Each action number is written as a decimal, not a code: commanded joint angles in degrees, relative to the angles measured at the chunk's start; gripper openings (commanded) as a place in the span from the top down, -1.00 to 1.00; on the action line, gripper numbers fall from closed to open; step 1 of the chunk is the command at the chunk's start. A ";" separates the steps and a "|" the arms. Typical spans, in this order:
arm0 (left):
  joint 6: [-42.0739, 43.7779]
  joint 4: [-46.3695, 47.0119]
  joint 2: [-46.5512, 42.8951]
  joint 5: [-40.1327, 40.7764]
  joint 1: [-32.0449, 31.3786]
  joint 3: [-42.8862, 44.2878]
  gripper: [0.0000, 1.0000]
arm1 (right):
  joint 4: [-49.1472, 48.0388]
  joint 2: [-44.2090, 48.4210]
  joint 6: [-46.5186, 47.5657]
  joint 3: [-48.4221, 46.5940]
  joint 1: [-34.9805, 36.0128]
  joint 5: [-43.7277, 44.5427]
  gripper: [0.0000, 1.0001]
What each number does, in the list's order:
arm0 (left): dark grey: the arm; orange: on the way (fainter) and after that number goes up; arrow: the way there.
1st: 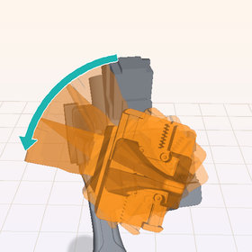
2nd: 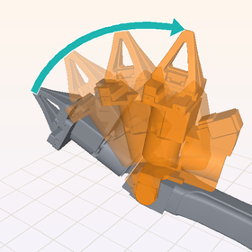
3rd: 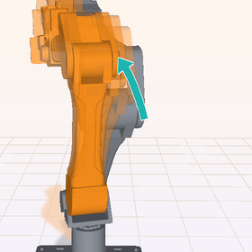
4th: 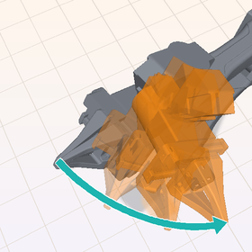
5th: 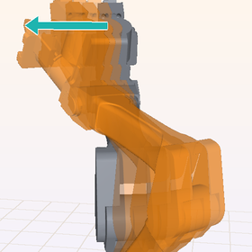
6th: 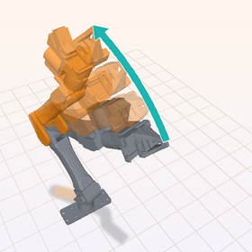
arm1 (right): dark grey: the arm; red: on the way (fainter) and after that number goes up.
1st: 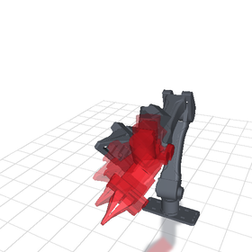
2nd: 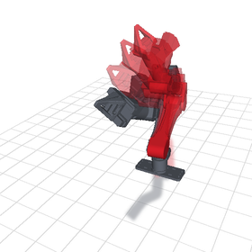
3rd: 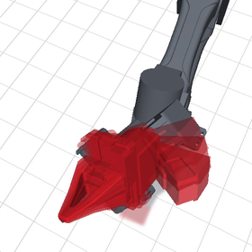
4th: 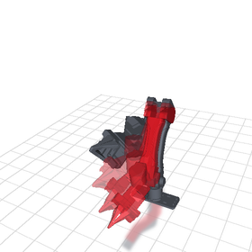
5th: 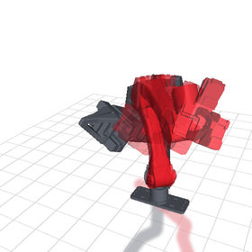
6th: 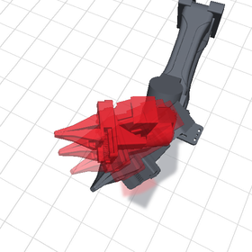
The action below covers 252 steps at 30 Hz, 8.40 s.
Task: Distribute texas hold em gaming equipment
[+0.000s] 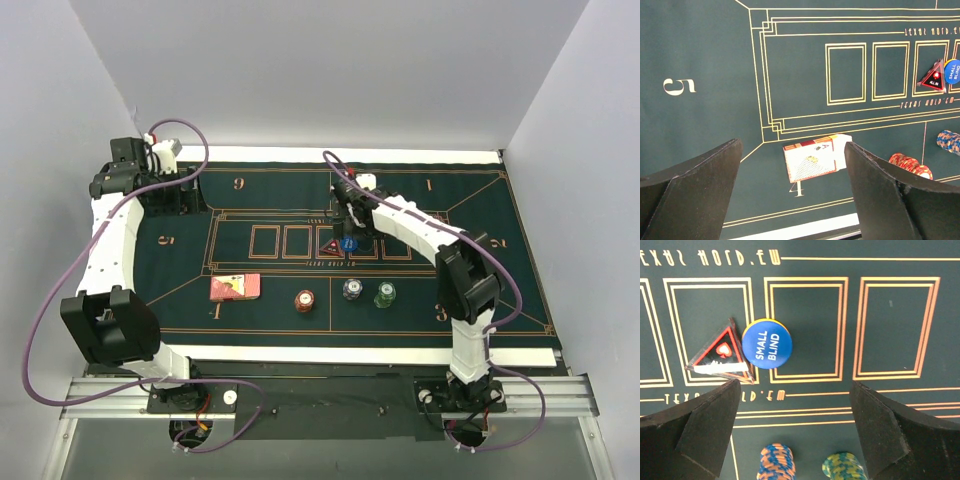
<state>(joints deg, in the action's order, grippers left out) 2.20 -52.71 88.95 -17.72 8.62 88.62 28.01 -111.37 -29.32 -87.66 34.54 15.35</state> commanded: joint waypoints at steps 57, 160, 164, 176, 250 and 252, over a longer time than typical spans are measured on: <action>2.90 2.00 -1.49 2.68 0.43 0.06 -0.90 | -3.31 -5.44 -0.56 1.34 1.40 -3.40 -0.41; 8.53 5.69 -1.58 -0.04 -0.27 -12.34 -0.92 | -8.59 4.15 -1.71 10.58 5.18 -3.84 -0.22; 8.00 4.99 -1.58 -0.30 -0.19 -10.93 -0.92 | -6.92 3.79 -1.27 11.01 4.74 -3.14 -0.19; 7.30 3.32 -1.67 -0.13 -0.19 -6.62 -0.92 | -7.09 -0.86 -0.83 11.11 3.60 -3.84 -0.06; 7.56 -0.29 -7.82 0.05 2.36 -7.32 -0.92 | -2.79 -15.36 7.96 -13.68 7.29 -5.43 -0.48; 7.91 0.32 -7.74 0.83 2.45 -8.19 -0.92 | -2.70 -15.28 8.23 -12.98 7.20 -4.46 -0.46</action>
<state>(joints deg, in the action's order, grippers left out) 9.67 -52.60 82.61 -17.32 10.61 81.36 22.96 -125.64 -22.28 -99.79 42.30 7.90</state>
